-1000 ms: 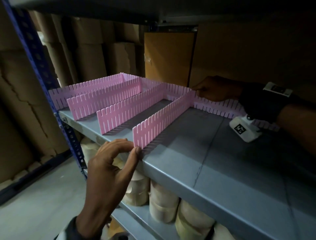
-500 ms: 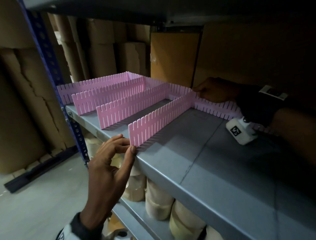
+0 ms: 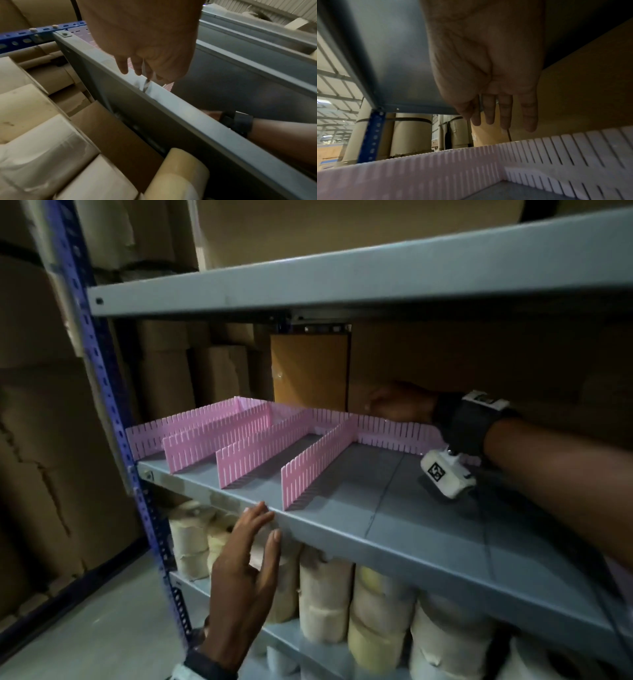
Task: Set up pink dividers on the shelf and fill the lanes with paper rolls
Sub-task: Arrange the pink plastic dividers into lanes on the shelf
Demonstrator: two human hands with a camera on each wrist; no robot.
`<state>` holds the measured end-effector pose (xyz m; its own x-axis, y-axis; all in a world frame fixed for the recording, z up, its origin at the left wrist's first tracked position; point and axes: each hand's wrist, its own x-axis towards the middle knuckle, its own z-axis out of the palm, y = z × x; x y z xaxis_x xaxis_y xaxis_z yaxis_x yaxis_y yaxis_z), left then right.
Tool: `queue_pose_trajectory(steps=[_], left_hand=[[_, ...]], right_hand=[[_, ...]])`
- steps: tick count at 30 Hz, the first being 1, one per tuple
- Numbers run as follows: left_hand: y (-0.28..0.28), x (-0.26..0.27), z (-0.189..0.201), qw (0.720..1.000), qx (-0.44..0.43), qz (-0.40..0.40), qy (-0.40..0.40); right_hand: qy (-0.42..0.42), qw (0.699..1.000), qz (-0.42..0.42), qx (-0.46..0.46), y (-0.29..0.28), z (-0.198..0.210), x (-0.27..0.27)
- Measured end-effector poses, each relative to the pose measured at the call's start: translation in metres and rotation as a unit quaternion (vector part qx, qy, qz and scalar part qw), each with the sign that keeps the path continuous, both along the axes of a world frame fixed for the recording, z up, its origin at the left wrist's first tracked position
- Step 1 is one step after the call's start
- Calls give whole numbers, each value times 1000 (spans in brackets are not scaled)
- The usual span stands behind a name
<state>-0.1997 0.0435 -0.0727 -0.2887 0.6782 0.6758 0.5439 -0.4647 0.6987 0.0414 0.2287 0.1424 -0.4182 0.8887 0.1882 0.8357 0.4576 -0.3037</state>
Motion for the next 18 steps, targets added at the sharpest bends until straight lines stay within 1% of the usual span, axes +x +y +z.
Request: queue_pose_trajectory(steps=[2, 4, 6, 8, 11, 14, 18], left_hand=[[-17, -5, -11, 1000, -9, 4, -24], [-35, -3, -19, 998, -7, -1, -57], [-51, 10, -22, 996, -6, -25, -86], [-67, 32, -24, 992, -21, -60, -104], [-85, 64, -19, 985, -19, -133, -105], [-94, 92, -9, 979, -14, -184, -89], [-99, 124, 2, 972, 29, -225, -58]], right_hand=[[-16, 1000, -15, -9, -31, 0, 3], [-13, 1000, -12, -14, -63, 0, 10], [7, 1000, -21, -11, -100, 0, 20], [10, 999, -51, -6, -140, 0, 33], [-5, 996, -92, -9, -192, -1, 60], [29, 991, -130, -14, -234, -8, 92], [81, 980, -177, 39, -272, -30, 142]])
